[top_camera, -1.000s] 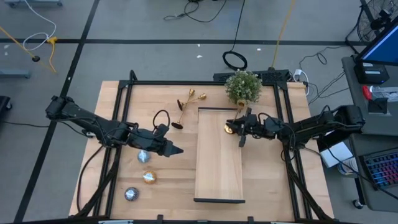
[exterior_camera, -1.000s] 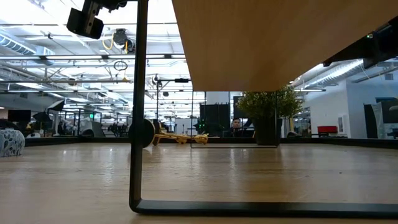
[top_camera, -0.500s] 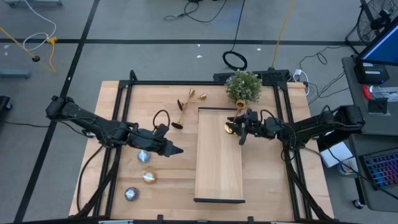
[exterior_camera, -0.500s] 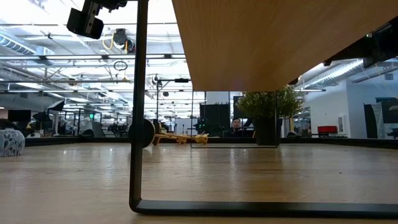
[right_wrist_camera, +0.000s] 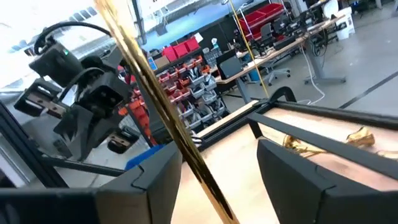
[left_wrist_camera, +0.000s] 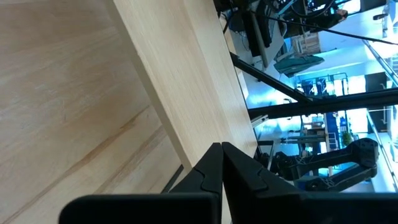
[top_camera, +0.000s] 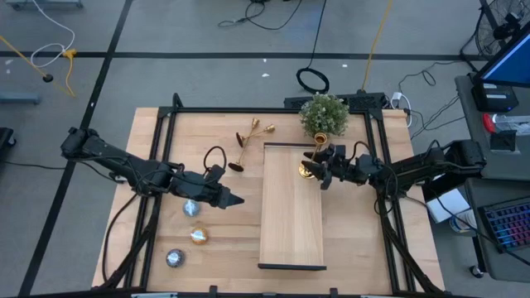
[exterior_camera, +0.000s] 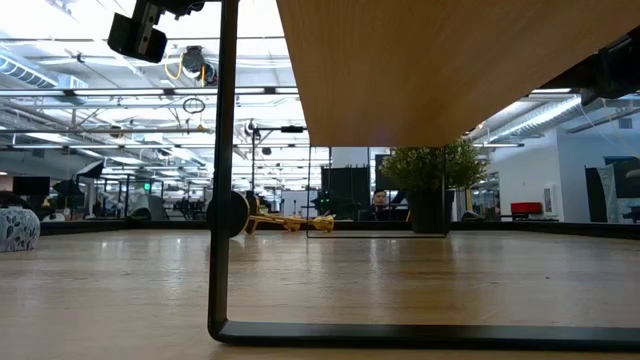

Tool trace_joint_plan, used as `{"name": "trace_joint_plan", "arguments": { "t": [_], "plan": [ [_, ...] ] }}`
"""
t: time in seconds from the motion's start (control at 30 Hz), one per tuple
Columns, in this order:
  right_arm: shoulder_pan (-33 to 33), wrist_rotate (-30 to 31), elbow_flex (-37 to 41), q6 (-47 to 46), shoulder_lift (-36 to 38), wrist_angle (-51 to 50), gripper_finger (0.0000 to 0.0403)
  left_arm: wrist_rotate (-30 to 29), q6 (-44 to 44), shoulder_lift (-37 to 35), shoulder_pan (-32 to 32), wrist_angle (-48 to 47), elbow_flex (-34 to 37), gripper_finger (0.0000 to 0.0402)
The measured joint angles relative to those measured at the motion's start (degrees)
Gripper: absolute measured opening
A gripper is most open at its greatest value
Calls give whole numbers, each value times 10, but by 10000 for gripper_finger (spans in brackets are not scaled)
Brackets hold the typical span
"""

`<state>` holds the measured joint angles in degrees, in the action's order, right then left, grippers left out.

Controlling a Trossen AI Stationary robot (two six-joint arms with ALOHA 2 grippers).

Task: Pick & Place candle stick holders
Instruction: Put the right gold candle holder on the shelf

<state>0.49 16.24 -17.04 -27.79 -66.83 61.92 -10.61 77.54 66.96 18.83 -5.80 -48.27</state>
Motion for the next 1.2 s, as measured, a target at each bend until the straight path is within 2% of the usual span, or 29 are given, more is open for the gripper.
{"name": "trace_joint_plan", "arguments": {
  "t": [0.13, 0.33, 0.47, 0.77, 1.0, 1.2],
  "plan": [
    [8, 0, 0, -16, 0, 3, 220, 0, 1, 0, 0, 0, 0, 17],
    [37, 2, -21, -15, 0, 9, 227, 0, 0, 0, 0, 0, 0, 4],
    [57, 5, -40, 3, 0, 9, 227, 0, -1, 0, 0, 0, 0, 17],
    [82, 94, -49, 37, 0, -17, 235, 0, -7, 0, 0, 0, 0, 3],
    [84, 95, -49, 60, 1, -40, 236, 0, -8, 0, 0, 0, 0, 19],
    [84, 125, -49, 94, 26, -104, 236, 0, -10, 0, 0, 0, 0, 4]
  ]
}}
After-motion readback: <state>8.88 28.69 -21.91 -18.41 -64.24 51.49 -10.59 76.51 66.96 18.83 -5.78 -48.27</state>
